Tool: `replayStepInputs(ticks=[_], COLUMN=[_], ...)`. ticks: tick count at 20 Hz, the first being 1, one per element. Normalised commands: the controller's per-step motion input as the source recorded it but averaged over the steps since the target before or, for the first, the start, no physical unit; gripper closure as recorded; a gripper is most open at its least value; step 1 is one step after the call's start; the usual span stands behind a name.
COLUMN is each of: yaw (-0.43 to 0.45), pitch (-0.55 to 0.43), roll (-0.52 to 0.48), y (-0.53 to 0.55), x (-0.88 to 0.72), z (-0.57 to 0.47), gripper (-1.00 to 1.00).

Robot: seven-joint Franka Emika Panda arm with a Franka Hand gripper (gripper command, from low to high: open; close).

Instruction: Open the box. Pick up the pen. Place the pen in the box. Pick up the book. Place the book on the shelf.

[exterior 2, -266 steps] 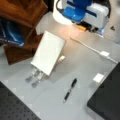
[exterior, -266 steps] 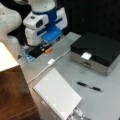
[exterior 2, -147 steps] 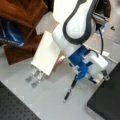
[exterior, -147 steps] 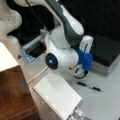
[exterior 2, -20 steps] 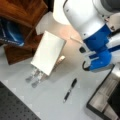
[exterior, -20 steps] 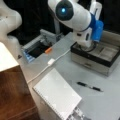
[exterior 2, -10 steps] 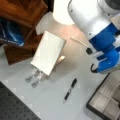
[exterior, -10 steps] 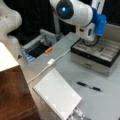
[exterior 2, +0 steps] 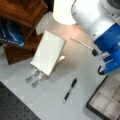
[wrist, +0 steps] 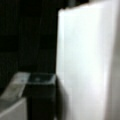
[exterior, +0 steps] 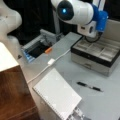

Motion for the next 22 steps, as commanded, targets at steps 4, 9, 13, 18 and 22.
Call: replayStepInputs(ticks=[4,9,13,18,22], yaw=[0.196,0.215,0.219,0.179,0.134], pitch=[-0.019,-0.049,-0.066,-0.074,-0.029], roll=[0.102,0.071,0.042,0.001,-0.063], y=[0.20,0.20,0.19,0.19,0.15], x=[0.71,0.71,0.69,0.59,0.30], z=[0.58,0.54,0.47,0.35,0.11], gripper=[1.00,-1.00,-1.00,-1.00,-1.00])
